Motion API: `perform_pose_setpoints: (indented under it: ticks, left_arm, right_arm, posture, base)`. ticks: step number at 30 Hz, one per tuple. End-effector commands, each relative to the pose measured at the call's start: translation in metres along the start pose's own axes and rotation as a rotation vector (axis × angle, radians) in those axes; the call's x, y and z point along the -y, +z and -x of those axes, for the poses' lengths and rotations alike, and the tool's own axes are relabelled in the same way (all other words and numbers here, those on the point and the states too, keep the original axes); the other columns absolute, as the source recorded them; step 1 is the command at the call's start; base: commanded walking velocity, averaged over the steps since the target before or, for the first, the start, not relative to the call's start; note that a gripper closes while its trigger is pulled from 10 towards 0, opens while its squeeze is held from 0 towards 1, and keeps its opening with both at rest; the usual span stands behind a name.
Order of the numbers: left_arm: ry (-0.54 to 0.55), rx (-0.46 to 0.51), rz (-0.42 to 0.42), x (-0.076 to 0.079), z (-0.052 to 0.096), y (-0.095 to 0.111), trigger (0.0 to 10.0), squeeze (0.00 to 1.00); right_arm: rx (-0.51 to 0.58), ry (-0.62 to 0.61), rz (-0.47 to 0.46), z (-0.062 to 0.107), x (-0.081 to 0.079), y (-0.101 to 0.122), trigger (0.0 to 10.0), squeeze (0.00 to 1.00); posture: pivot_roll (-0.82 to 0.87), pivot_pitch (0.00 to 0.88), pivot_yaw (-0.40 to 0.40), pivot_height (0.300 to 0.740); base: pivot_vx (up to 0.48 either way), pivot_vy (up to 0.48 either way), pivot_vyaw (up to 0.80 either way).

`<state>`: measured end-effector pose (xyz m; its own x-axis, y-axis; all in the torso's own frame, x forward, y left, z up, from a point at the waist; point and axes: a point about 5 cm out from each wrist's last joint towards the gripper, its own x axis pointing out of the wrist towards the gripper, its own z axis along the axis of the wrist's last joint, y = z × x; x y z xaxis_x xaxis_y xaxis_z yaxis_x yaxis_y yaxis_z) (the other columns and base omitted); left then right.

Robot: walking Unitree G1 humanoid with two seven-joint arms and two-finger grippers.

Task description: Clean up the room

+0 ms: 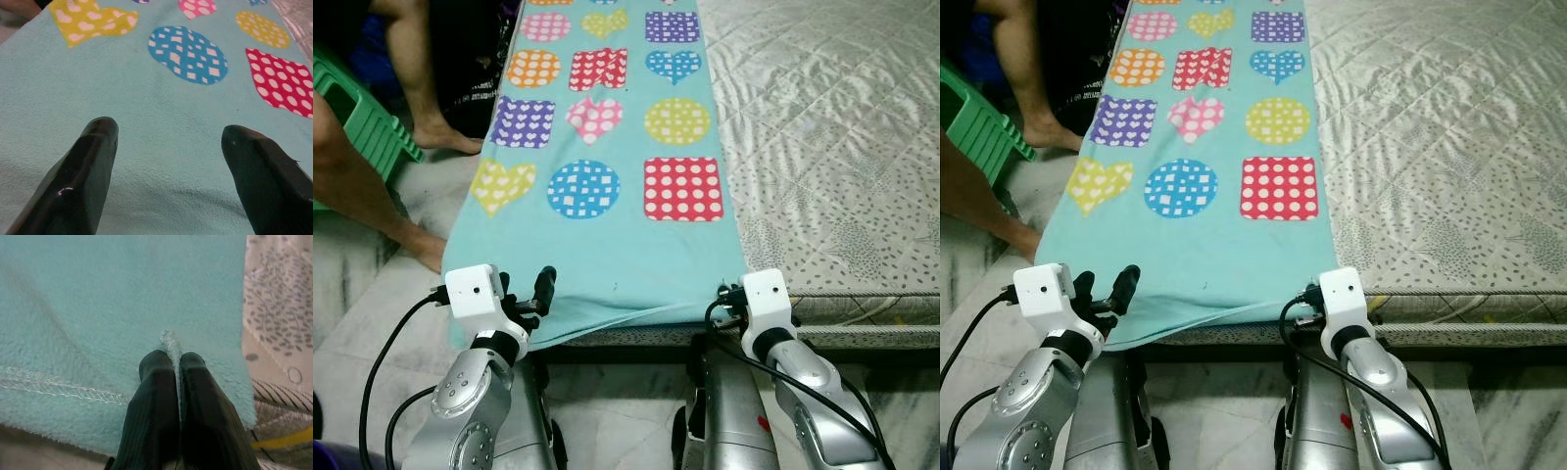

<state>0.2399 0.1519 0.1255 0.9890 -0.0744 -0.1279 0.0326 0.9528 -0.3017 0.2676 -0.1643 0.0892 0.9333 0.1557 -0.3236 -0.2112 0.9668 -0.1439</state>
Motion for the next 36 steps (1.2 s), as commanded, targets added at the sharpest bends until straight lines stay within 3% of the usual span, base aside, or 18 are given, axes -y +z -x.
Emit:
perform_pose_setpoints:
  ticks: [1,2,14,25,32,36]
  left_arm:
    - [0.007,-0.025,-0.005,-0.003,0.001,-0.005,10.0,0.00]
    - [0.007,-0.027,-0.005,-0.004,0.000,-0.005,10.0,0.00]
    - [-0.011,-0.052,-0.006,-0.002,0.000,-0.008,10.0,0.00]
    - [-0.029,-0.062,-0.008,-0.001,-0.003,-0.009,10.0,0.00]
    - [-0.039,-0.045,-0.006,0.000,-0.007,-0.007,10.0,0.00]
    - [-0.029,-0.024,-0.006,-0.004,-0.007,-0.004,10.0,0.00]
  right_arm:
    - [-0.025,-0.026,0.009,0.004,0.005,-0.003,10.0,0.81]
    - [-0.030,-0.030,0.011,0.005,0.006,-0.003,10.0,1.00]
    - [-0.105,-0.110,0.039,0.020,0.020,-0.011,10.0,1.00]
    - [-0.232,-0.237,0.133,0.064,0.054,-0.035,10.0,1.00]
    - [-0.079,-0.293,0.056,0.054,0.055,-0.014,10.0,1.00]
    - [0.068,-0.293,-0.046,0.050,0.050,0.005,10.0,1.00]
  posture:
    - [0.00,0.225,0.030,0.521]
    - [0.00,0.225,0.030,0.521]
    - [-0.01,0.225,0.037,0.521]
    - [-0.05,0.218,0.044,0.521]
    - [-0.05,0.203,0.047,0.521]
    - [-0.06,0.187,0.046,0.521]
  base:
    - [0.000,0.000,0.00]
    - [0.000,0.000,0.00]
    - [0.000,0.000,0.00]
    - [0.000,0.000,0.00]
    - [0.000,0.000,0.00]
    - [0.000,0.000,0.00]
